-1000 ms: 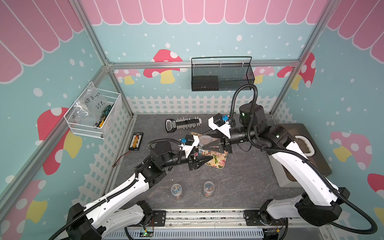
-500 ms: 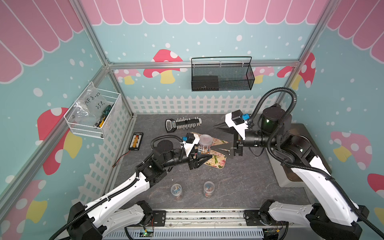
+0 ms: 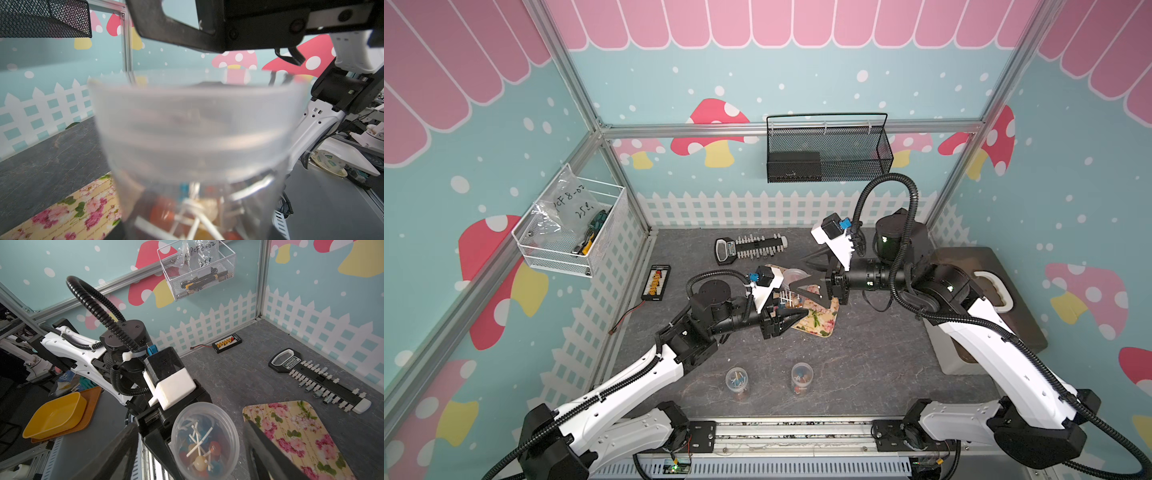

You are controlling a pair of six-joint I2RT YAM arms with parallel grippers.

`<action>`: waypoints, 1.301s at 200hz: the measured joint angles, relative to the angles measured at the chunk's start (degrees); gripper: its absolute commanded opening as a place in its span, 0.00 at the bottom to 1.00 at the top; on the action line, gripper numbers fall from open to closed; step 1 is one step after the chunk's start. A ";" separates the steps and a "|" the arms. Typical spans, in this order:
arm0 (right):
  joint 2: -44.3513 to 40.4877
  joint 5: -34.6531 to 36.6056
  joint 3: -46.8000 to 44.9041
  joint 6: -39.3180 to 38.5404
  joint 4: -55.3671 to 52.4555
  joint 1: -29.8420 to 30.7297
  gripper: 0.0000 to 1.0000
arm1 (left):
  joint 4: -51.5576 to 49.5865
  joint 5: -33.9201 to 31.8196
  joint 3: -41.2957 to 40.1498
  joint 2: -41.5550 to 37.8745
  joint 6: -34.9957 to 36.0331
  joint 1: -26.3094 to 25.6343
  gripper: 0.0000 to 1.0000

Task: Pour the candies out of the jar
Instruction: Unscrew the lid from the jar.

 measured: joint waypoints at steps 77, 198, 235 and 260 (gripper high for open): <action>2.91 0.68 0.00 0.52 -1.44 0.28 0.66 | 0.00 0.00 0.00 0.57 0.02 0.00 0.40; 2.95 -2.49 1.38 -12.17 -3.43 0.22 0.33 | 1.09 0.85 0.22 0.48 1.95 0.00 0.40; 2.95 -10.73 2.60 -20.20 -3.67 -1.95 0.34 | 2.84 3.13 1.16 0.46 3.04 -0.28 0.40; 3.96 -14.53 4.15 -22.43 -3.82 -2.60 0.36 | 3.91 3.98 1.57 0.39 2.99 -0.33 0.40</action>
